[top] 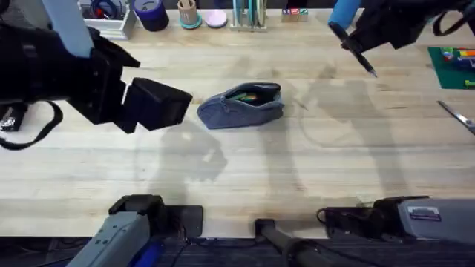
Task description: Unzip the bag, pick up the pens from the table one at a time and place them inside, then zip the bag closed.
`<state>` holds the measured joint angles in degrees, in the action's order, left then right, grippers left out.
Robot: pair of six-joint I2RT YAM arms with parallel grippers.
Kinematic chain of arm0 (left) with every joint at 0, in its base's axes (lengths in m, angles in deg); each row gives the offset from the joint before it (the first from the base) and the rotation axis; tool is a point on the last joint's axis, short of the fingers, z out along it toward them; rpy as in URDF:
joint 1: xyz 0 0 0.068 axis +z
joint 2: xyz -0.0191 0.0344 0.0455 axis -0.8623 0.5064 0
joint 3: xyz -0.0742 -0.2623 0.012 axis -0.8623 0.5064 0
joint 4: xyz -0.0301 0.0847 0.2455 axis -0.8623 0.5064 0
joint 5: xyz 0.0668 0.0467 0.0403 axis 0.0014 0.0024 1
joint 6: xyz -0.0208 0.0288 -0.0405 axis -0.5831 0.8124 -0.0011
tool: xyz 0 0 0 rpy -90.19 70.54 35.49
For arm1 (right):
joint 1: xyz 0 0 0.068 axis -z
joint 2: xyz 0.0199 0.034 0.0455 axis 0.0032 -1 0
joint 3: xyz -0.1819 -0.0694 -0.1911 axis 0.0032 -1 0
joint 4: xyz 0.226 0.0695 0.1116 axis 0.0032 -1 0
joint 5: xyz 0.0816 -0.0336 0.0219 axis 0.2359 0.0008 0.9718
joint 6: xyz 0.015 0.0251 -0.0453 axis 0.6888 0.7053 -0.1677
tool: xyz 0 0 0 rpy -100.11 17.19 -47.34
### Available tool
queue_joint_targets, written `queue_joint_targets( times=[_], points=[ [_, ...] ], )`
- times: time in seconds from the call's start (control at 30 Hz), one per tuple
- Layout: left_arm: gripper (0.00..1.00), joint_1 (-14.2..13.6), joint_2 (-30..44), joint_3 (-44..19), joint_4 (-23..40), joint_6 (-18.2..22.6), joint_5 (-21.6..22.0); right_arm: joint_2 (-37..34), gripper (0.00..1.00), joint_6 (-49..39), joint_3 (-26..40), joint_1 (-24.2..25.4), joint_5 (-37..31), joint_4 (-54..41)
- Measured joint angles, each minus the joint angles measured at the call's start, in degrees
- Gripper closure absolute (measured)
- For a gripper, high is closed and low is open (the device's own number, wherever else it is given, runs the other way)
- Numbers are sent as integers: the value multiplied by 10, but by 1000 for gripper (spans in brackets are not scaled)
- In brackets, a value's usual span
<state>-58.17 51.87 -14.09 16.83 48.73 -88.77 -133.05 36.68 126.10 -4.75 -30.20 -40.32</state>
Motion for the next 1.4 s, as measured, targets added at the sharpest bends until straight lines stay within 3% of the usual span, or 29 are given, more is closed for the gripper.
queue_joint_targets(
  times=[0.37, 0.77, 1.0, 1.4],
  points=[
    [6, 0, 0, 0, 0, 0, 0, 0, 971, -160, 0, -32, 16, -4],
    [5, 0, 0, 0, 0, 0, 0, 0, 971, -246, 0, -121, 19, 39],
    [6, 0, 0, 0, 0, 0, 0, 0, 971, -269, 0, -141, 22, 39],
    [6, 0, 0, 0, 0, 0, 0, 0, 971, -279, 0, -143, 115, 40]
  ],
)
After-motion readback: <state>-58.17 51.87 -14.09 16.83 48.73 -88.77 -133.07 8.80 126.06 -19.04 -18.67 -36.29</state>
